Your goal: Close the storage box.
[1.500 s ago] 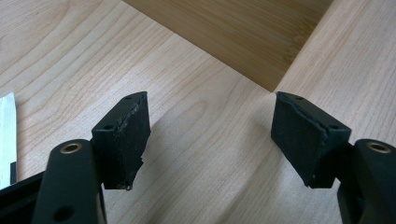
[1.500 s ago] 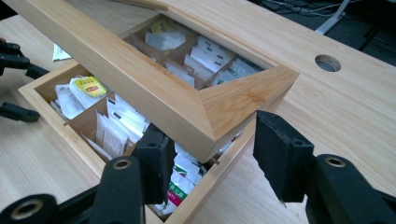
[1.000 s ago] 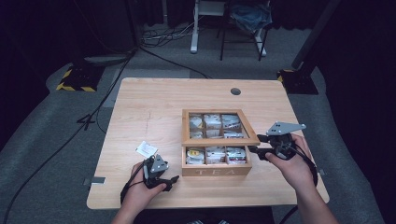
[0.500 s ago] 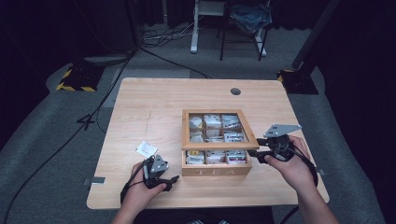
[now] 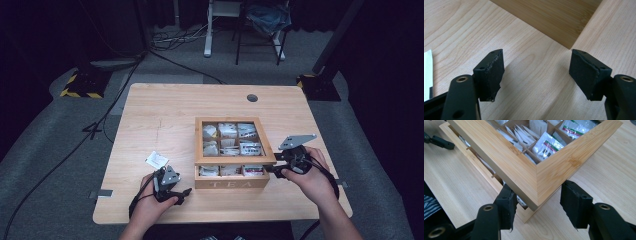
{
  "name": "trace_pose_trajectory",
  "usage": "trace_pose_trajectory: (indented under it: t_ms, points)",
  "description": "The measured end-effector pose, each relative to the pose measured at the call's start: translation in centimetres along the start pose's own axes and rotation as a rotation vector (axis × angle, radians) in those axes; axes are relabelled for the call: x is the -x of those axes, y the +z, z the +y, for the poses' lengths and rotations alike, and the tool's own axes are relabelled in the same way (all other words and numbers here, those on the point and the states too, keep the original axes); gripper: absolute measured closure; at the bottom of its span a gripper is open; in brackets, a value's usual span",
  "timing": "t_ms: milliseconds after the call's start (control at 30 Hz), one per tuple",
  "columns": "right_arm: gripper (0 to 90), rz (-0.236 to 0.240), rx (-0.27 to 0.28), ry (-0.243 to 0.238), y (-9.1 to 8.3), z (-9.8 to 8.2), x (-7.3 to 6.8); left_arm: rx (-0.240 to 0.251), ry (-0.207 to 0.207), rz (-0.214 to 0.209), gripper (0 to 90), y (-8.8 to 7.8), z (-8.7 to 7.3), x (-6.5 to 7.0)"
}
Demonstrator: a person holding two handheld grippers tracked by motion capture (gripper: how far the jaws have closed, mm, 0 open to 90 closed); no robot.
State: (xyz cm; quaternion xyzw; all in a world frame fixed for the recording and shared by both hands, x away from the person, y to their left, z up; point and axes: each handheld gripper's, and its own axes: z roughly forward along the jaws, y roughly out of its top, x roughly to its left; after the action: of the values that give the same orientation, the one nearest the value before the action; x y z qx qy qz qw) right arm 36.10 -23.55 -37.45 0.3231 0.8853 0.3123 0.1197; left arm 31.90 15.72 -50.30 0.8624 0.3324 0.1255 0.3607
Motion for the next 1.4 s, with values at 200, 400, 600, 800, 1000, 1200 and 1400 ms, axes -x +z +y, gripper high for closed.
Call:
trace_pose_trajectory:
  t_ms: [200, 400, 600, 800, 1000, 1200, 1400]
  points:
    - [47.4, 0.009, -0.030, -0.007, 0.3, -0.1, -0.1, 0.000, 0.000, 0.000, 28.9, 0.0, 0.0, 0.0]
    - [46.7, 0.020, -0.060, -0.010, 0.6, -0.2, -0.1, 0.000, 0.000, 0.001, 28.9, 0.0, 0.0, 0.0]
    - [45.7, 0.026, -0.085, -0.017, 0.8, -0.2, -0.2, -0.001, 0.002, 0.002, 28.9, 0.0, 0.0, 0.0]
    - [44.5, 0.036, -0.117, -0.020, 1.1, -0.3, -0.2, -0.001, 0.002, 0.001, 28.9, 0.0, 0.0, 0.0]
    - [43.2, 0.041, -0.134, -0.024, 1.3, -0.4, -0.3, -0.001, 0.001, 0.000, 28.9, 0.0, 0.0, 0.0]
    - [43.0, 0.046, -0.153, -0.025, 1.5, -0.5, -0.3, 0.000, 0.001, -0.003, 28.7, 0.0, 0.0, 0.0]
    - [40.7, 0.047, -0.180, -0.041, 1.9, -0.6, -0.4, 0.000, 0.002, -0.004, 28.5, 0.1, 0.1, -0.1]
